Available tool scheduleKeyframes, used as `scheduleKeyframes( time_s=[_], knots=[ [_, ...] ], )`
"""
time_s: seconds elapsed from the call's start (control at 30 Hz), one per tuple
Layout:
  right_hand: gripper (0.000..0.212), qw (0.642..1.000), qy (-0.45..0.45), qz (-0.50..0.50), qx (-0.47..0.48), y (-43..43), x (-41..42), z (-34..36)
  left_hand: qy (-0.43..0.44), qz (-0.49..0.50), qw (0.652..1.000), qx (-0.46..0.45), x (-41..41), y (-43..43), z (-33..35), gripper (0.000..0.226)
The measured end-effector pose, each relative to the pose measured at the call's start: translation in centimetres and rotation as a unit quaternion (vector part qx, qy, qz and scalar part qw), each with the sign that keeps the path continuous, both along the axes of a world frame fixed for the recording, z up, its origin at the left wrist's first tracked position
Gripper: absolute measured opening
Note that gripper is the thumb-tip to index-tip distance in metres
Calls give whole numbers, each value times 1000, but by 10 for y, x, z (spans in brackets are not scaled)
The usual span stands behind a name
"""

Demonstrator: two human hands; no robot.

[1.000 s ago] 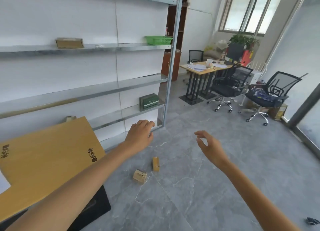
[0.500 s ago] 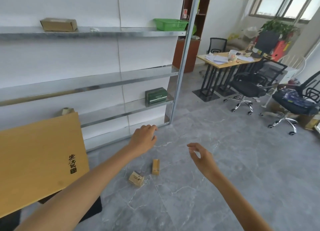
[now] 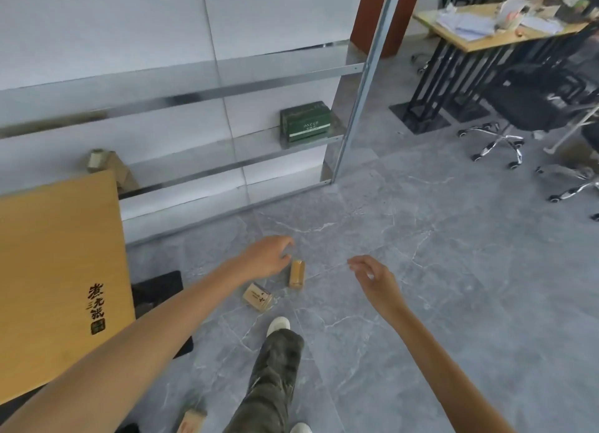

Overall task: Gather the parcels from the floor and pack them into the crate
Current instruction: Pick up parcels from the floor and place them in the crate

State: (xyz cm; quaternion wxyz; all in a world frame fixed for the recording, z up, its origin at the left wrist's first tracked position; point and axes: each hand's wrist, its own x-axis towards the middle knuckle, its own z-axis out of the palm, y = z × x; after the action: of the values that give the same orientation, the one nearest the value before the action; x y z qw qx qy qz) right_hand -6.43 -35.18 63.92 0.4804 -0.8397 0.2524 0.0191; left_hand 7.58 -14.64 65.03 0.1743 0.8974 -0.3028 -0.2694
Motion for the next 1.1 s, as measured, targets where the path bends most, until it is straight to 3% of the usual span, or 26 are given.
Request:
scheduleKeyframes(
  time_s=[0.23,0.53,0.93,1.1],
  knots=[
    [21,995,93,-30,28,-20,96,-62,107,-3,993,52,109,-26,-64,40],
    [23,976,196,-61,66,-48,204,-174,148,9,985,87,212,-59,-189,33],
    [38,940,333,-59,51,-83,262,-627,223,184,956,53,229,-114,-650,42],
    [57,909,394,15,138,-74,260,-749,336,228,911,66,203,-130,-768,65]
  ],
)
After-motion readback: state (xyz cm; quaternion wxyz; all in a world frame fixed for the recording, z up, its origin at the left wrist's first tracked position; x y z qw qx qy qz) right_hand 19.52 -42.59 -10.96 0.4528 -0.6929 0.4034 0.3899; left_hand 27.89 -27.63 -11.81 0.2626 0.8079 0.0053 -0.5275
